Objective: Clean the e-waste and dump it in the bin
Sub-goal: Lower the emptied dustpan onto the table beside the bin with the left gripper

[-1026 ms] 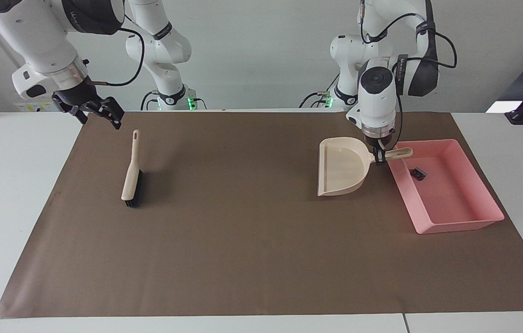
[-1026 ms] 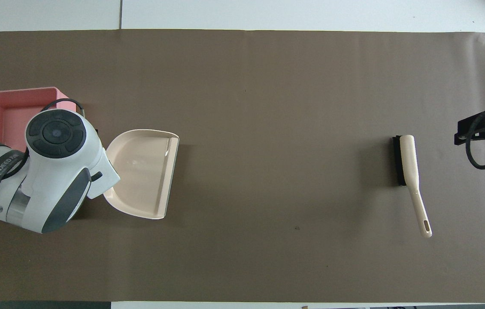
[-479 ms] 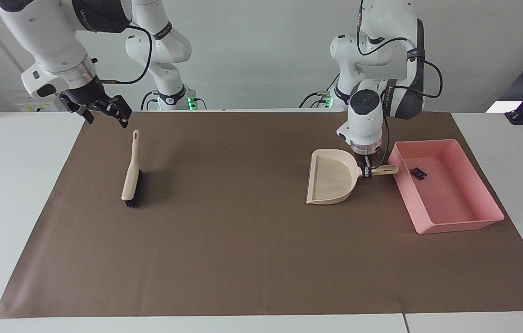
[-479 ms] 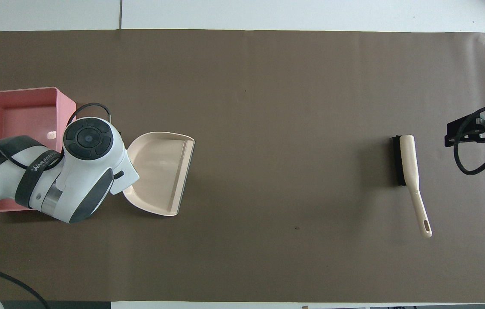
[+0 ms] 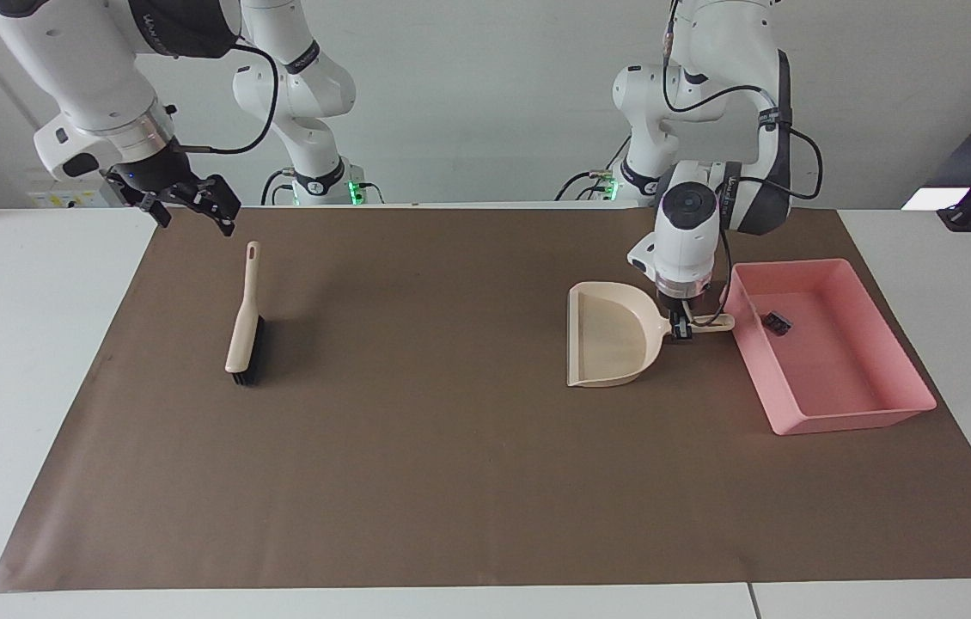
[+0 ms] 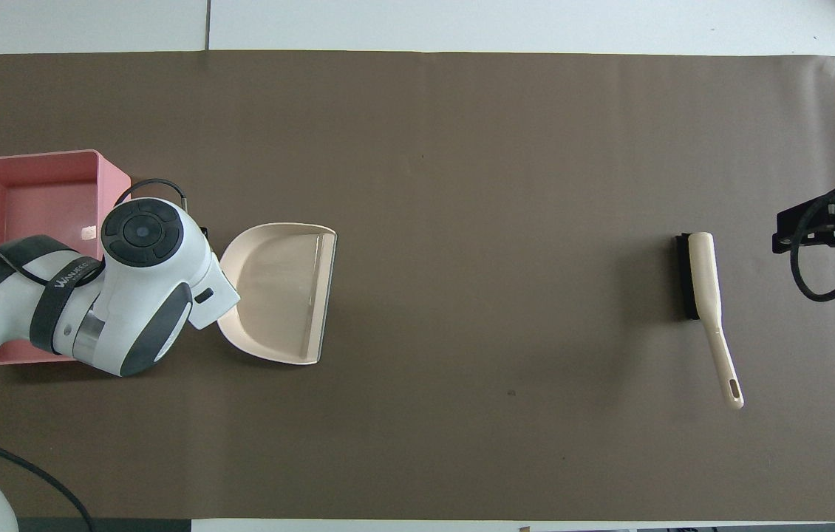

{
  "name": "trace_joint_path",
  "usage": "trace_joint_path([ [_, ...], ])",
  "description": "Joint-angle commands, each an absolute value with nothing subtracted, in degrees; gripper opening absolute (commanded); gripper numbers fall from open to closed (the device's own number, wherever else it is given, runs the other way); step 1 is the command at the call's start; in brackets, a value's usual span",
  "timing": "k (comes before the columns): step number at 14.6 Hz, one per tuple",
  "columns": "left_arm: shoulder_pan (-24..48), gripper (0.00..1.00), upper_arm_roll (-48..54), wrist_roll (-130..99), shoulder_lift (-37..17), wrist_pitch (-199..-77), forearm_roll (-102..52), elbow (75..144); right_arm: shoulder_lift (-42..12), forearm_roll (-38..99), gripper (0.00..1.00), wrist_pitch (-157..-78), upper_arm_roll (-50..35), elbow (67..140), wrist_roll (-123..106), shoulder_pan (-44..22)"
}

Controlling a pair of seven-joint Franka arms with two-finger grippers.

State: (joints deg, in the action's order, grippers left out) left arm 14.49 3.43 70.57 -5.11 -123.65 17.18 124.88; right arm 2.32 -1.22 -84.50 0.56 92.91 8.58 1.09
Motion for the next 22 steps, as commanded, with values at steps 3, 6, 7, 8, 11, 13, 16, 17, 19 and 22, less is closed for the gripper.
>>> trace_joint_path([
  [3, 13.6, 0.00, 3.4, 65.2, -5.8, -123.4, 16.1, 125.1, 3.1, -1.0, 1.00, -83.8, 0.6, 93.3, 8.3, 1.1],
  [6, 13.6, 0.01, 3.4, 63.5, -5.8, -123.4, 16.1, 125.1, 3.1, -1.0, 1.00, -83.8, 0.5, 93.3, 8.3, 1.1],
  [7, 13.8, 0.11, 3.4, 63.5, -5.5, -123.4, 16.1, 125.1, 3.1, -1.0, 1.00, -83.8, 0.5, 93.3, 8.3, 1.1],
  [8, 14.2, 0.31, 3.4, 63.5, -5.0, -123.3, 16.1, 125.1, 3.1, -1.0, 1.00, -83.8, 0.5, 93.3, 8.3, 1.1],
  [11, 14.4, 0.71, 3.4, 63.3, -2.8, -122.8, 16.1, 124.5, 3.1, -1.0, 1.00, -83.8, 0.5, 93.3, 8.3, 1.1],
  [13, 13.6, 0.84, 3.4, 61.3, 0.4, -122.6, 16.1, 124.5, 3.1, -1.0, 1.00, -83.8, 0.5, 93.3, 8.3, 1.1],
  [16, 11.4, 0.97, 3.3, 51.7, 5.0, -116.7, 16.1, 124.5, 3.1, -1.0, 1.00, -83.8, 0.5, 93.3, 8.3, 1.1],
  [17, 10.0, 0.97, 3.3, 48.8, 5.7, -115.9, 16.1, 124.5, 3.1, -1.0, 1.00, -83.8, 0.5, 93.3, 8.3, 1.1],
  [19, 7.2, 0.97, 3.3, 44.6, 6.2, -115.9, 15.2, 124.5, 3.1, -1.0, 1.00, -83.8, 0.5, 93.3, 8.3, 1.1],
  [22, 4.4, 0.97, 3.3, 35.8, 7.1, -115.7, 11.4, 124.5, 3.1, -1.0, 1.00, -83.8, 0.5, 93.3, 8.3, 1.1],
])
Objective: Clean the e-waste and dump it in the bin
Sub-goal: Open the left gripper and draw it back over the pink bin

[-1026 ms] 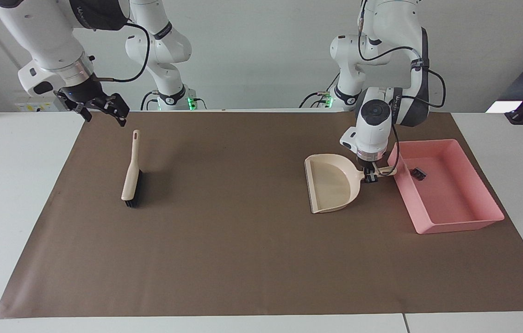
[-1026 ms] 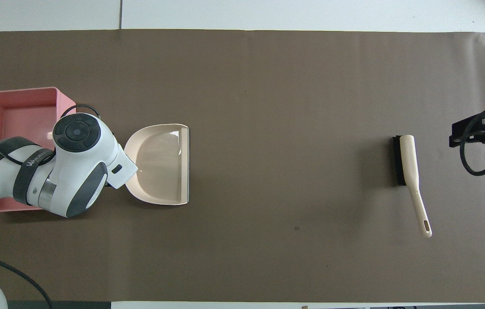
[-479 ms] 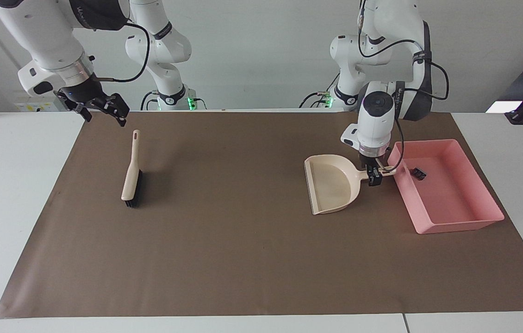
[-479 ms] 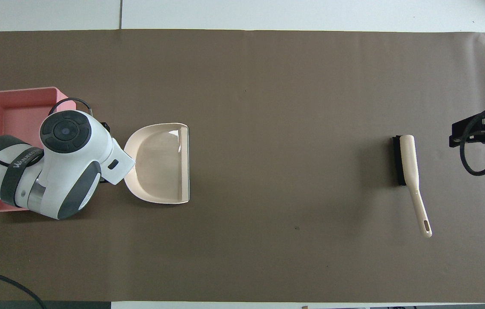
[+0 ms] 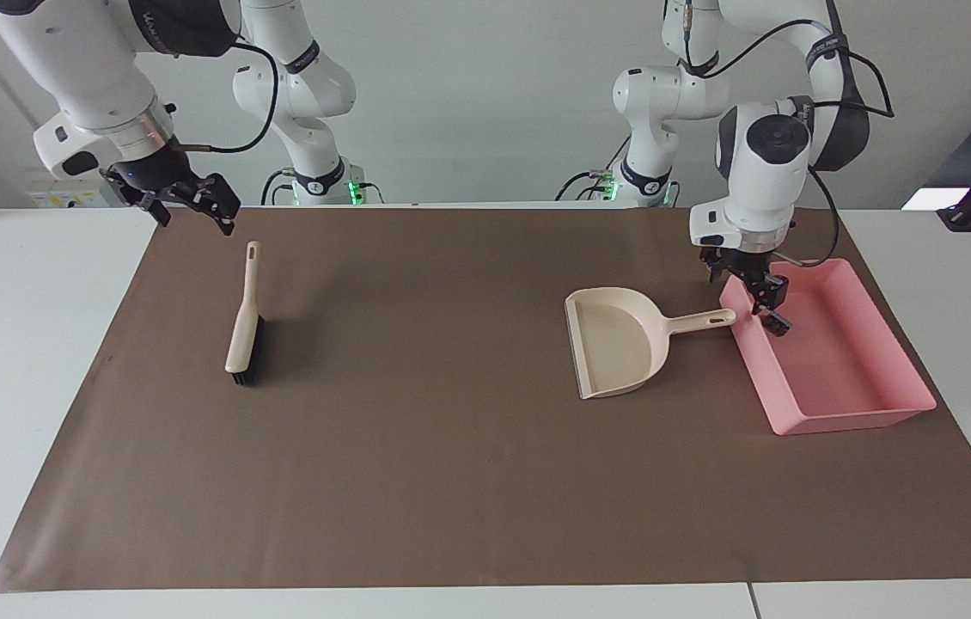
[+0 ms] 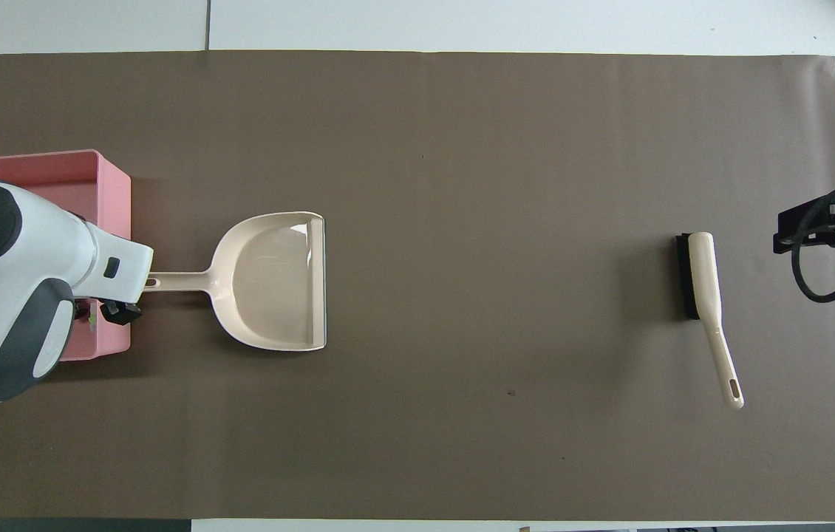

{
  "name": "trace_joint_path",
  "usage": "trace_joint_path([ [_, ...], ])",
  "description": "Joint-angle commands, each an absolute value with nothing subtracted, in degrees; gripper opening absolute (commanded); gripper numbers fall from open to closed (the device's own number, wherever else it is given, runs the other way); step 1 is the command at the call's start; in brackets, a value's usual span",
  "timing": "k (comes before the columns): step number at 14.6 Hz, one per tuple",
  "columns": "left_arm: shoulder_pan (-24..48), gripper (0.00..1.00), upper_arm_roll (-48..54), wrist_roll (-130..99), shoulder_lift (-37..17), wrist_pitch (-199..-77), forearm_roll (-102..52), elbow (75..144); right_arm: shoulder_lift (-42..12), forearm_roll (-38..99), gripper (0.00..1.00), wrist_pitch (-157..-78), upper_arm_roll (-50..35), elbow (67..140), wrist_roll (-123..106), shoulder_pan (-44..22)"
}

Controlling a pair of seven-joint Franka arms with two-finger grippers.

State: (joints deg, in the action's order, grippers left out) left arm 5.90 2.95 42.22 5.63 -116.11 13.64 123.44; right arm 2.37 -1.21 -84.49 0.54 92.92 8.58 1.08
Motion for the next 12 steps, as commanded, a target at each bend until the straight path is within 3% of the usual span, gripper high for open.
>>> trace_joint_path([
  [1, 4.0, 0.97, 3.3, 31.0, 7.1, -115.7, 10.2, 124.3, 3.1, -1.0, 1.00, -83.8, 0.5, 93.3, 8.3, 1.1],
  [5, 4.0, 0.98, 3.1, 12.5, 7.0, -115.2, 2.7, 120.3, 3.1, -1.0, 1.00, -83.8, 0.6, 93.3, 8.3, 1.1],
  [12, 3.8, 0.98, 2.9, 7.3, 3.9, -94.2, -0.4, 97.8, 3.1, -1.0, 1.00, -83.8, 0.5, 93.3, 8.3, 1.1],
])
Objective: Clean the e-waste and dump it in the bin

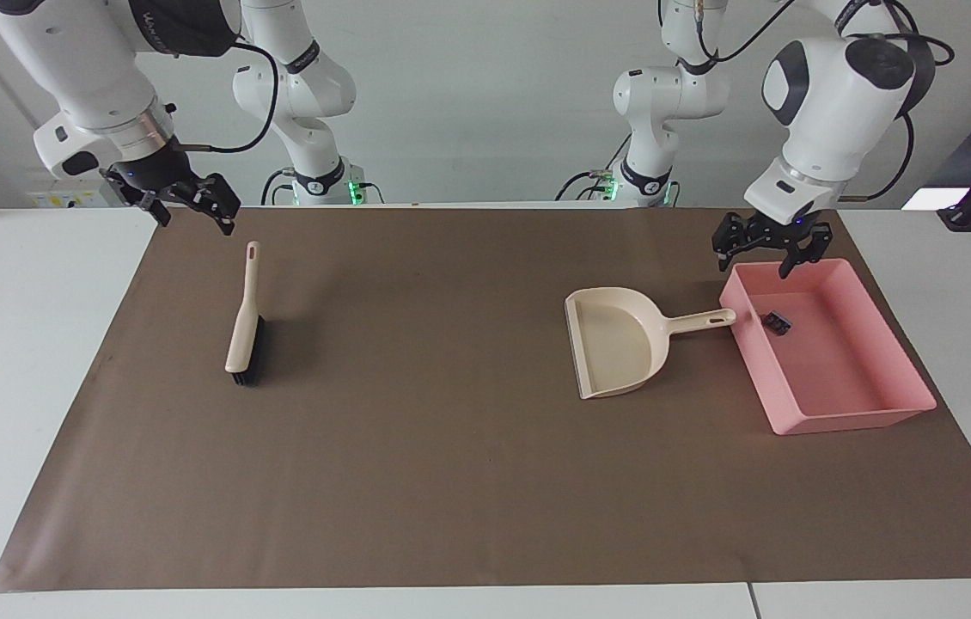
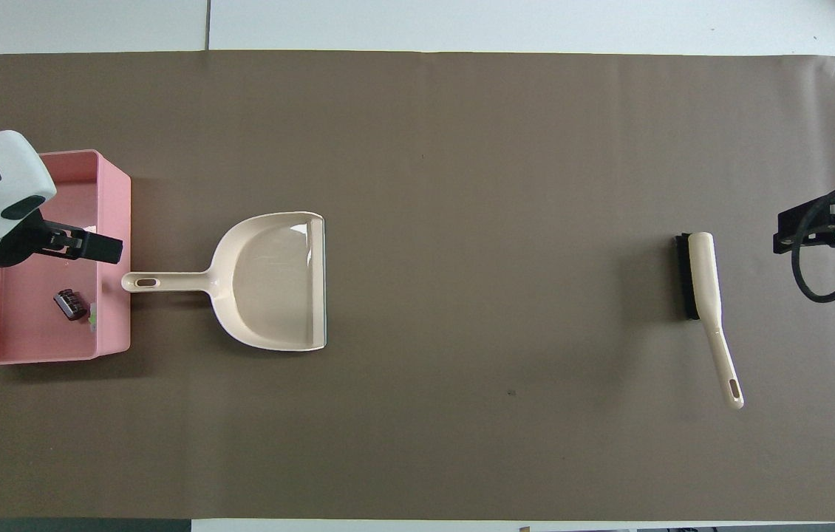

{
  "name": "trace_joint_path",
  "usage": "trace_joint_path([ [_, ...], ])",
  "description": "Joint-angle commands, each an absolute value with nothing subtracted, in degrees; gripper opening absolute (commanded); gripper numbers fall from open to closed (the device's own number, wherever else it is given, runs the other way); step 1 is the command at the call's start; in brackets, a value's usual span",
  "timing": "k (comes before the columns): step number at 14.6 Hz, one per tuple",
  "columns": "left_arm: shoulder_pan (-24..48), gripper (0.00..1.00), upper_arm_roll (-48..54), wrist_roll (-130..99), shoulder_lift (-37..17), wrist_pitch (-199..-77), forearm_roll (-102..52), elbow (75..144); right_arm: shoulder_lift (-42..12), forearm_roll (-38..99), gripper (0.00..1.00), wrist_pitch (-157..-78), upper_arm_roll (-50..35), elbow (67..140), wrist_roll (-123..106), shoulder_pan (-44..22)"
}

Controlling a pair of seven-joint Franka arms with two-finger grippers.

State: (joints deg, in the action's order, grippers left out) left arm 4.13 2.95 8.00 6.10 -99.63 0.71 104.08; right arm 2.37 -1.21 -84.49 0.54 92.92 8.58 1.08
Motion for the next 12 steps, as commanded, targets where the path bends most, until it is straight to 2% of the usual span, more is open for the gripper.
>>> trace_joint_path([
  [1, 3.8, 0.98, 2.6, 7.2, 3.9, -91.7, -1.1, 95.5, 3.1, -1.0, 1.00, -83.8, 0.5, 93.3, 8.3, 1.1],
  [5, 1.4, 0.99, 2.5, 6.8, -1.4, -81.2, -3.6, 81.9, 3.1, -1.0, 1.00, -83.8, 0.5, 93.3, 8.3, 1.1],
  [6, 1.4, 0.99, 2.5, 6.8, -1.9, -79.9, -3.4, 80.6, 3.1, -1.0, 1.00, -83.8, 0.5, 93.3, 8.3, 1.1],
  [8, 1.1, 0.99, 2.3, 6.8, -1.1, -79.6, -3.1, 81.6, 3.1, -0.9, 1.00, -83.8, 0.5, 93.3, 8.3, 1.1],
  [10, 0.0, 0.99, 2.3, 6.6, 1.7, -79.8, -3.0, 85.8, 3.1, -1.0, 1.00, -83.8, 0.5, 93.3, 8.3, 1.1],
  [12, 0.1, 0.99, 2.3, 6.9, 1.4, -80.9, -2.9, 86.0, 3.1, -1.0, 1.00, -83.8, 0.5, 93.3, 8.3, 1.1],
])
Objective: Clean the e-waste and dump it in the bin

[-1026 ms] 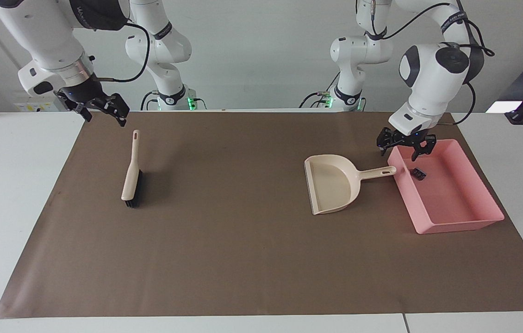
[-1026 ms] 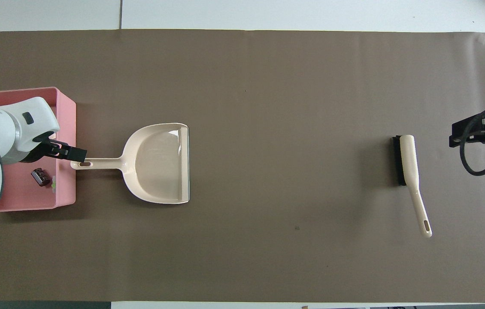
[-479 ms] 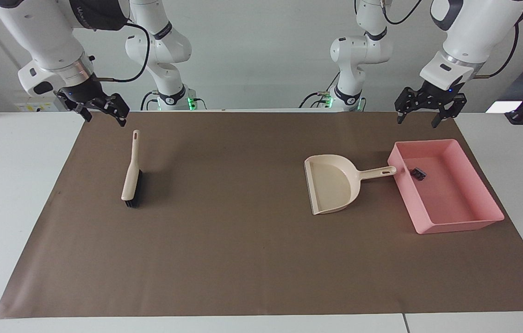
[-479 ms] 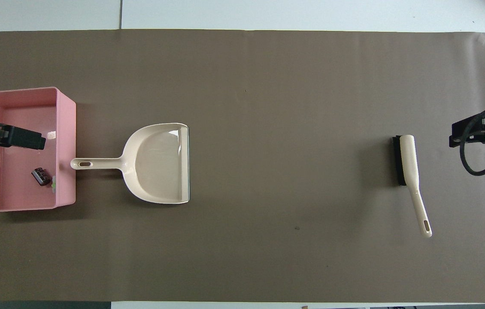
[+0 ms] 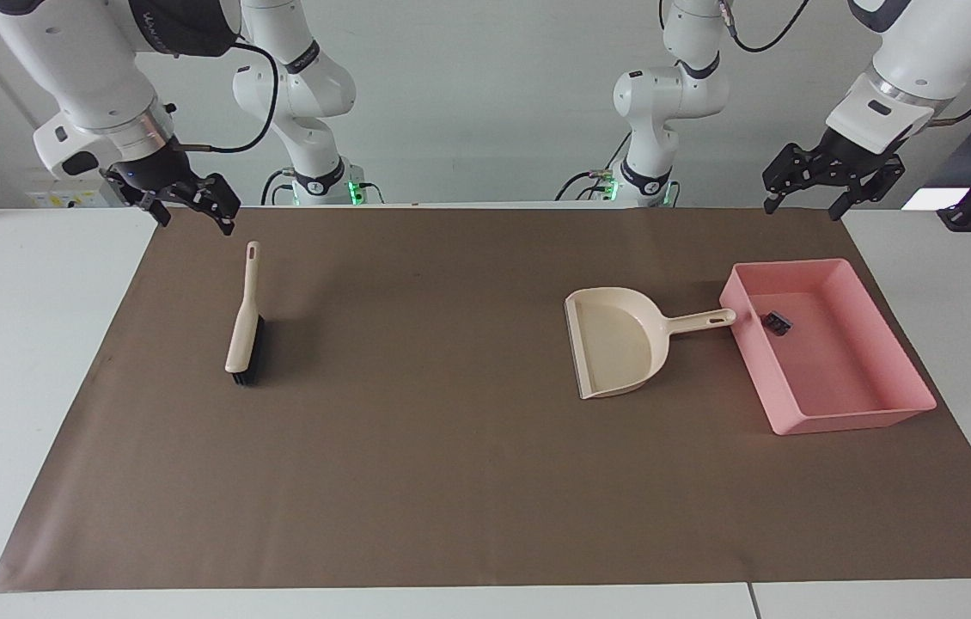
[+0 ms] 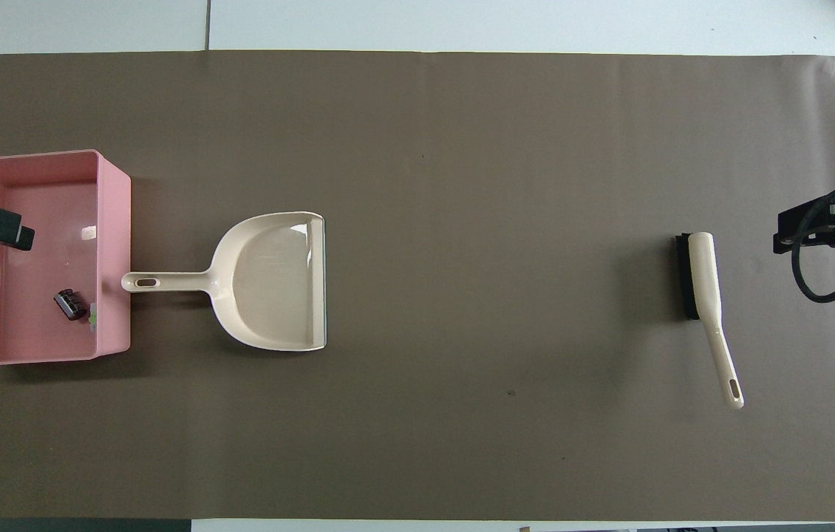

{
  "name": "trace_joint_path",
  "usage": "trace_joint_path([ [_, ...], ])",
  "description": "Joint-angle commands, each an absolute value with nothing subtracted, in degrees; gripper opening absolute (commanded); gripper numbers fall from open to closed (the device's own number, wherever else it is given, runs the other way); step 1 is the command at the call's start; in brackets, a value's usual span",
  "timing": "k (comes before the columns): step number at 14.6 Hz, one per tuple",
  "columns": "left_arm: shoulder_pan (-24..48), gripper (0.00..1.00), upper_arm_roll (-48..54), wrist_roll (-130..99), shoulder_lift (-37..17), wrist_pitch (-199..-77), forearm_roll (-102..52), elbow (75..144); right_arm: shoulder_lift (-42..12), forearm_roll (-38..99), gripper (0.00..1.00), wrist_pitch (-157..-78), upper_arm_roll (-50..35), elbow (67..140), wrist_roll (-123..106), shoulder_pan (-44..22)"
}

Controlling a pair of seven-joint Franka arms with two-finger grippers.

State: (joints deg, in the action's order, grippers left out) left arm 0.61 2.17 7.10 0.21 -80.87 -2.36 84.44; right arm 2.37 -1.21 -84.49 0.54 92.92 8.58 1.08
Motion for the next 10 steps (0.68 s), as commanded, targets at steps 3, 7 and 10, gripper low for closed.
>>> trace_joint_path([
  [3, 0.2, 0.99, 2.4, 6.9, 0.6, -82.5, -2.8, 85.9, 3.1, -1.0, 1.00, -83.8, 0.5, 93.3, 8.3, 1.1],
  [7, 0.6, 0.99, 2.6, 7.1, 3.6, -87.1, -0.8, 92.4, 3.1, -1.0, 1.00, -83.8, 0.5, 93.3, 8.3, 1.1],
  [10, 0.4, 0.99, 2.6, 7.2, 3.4, -87.4, -0.7, 91.9, 3.1, -1.0, 1.00, -83.8, 0.5, 93.3, 8.3, 1.1],
])
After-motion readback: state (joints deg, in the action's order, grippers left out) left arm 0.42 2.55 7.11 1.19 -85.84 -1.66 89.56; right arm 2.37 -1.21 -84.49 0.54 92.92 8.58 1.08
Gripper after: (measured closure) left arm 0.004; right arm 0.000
